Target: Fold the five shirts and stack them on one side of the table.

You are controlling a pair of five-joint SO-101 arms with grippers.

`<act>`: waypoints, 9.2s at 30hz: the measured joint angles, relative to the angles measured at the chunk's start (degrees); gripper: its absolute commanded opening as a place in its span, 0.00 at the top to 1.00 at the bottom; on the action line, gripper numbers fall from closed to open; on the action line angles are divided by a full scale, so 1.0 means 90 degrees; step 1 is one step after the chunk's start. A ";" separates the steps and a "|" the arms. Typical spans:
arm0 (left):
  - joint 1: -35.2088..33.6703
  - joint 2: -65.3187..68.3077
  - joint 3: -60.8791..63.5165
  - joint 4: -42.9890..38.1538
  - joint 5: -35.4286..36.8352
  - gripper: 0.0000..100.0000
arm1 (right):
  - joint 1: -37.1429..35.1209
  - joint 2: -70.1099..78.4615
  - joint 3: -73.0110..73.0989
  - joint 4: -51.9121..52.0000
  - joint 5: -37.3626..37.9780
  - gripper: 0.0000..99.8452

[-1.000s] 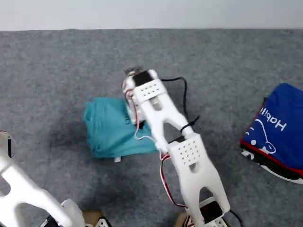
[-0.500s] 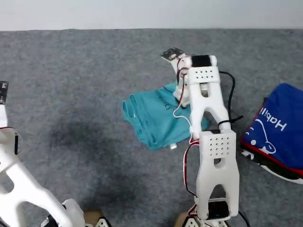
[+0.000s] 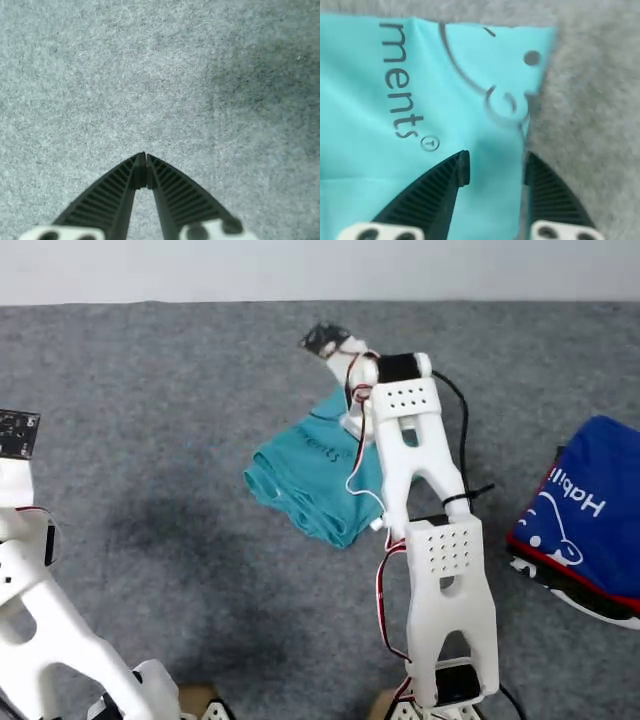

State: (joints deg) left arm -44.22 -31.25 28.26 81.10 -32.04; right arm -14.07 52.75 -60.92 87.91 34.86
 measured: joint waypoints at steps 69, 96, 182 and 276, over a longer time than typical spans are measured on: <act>0.0293 0.0000 0.0274 -0.0293 0.0313 0.99 | -0.2012 -0.0410 0.0469 0.1328 -0.1543 0.99; 0.0527 0.0000 0.0596 -0.0567 0.0313 0.99 | -0.2178 0.0352 -0.1602 0.1133 -0.1905 0.99; 0.0527 0.0000 0.0860 -0.1270 -0.0068 0.99 | 0.0039 0.0254 -0.1543 0.1397 -0.8049 0.99; 0.0527 0.0000 0.1084 -0.1270 -0.0068 0.99 | 0.5451 -0.3106 0.1299 0.1397 -0.2129 0.96</act>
State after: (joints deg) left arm -39.47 -31.25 38.02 69.67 -32.66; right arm 34.99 24.79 -49.23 100.48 15.69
